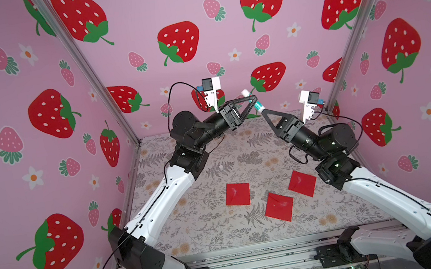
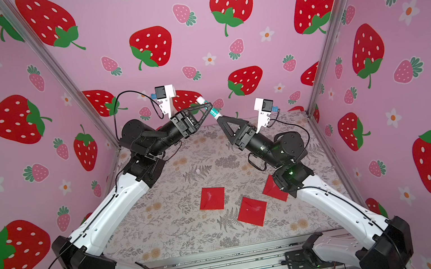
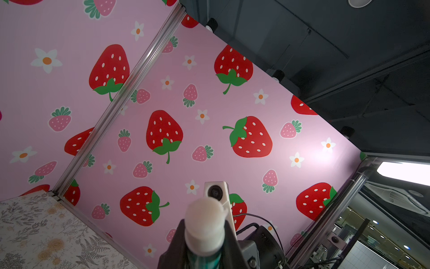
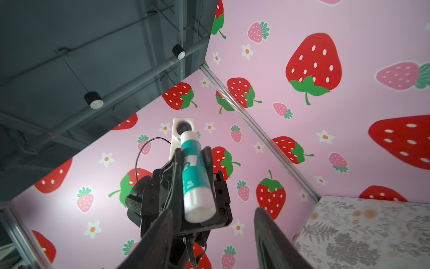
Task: Seal the envelope with a glue stick
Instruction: Screw the glue stick.
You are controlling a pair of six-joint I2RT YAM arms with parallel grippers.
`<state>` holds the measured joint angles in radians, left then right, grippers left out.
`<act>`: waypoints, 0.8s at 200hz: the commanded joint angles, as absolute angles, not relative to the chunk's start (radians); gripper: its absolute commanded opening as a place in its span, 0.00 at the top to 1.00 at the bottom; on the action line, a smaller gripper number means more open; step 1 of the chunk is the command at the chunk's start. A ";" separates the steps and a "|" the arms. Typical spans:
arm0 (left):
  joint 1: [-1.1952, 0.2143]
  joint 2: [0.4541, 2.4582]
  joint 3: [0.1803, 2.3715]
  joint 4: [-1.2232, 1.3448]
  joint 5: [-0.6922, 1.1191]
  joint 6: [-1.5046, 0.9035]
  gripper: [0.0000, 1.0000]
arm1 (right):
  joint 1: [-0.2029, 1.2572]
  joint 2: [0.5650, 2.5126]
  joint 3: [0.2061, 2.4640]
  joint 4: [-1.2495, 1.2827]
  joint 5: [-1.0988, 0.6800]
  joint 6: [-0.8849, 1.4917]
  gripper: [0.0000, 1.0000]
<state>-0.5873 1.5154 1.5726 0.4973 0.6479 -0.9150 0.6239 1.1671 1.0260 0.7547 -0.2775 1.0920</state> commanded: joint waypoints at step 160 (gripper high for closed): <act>-0.589 1.492 1.549 0.541 0.652 -0.913 1.00 | 0.628 1.281 1.062 1.010 -0.324 1.375 0.87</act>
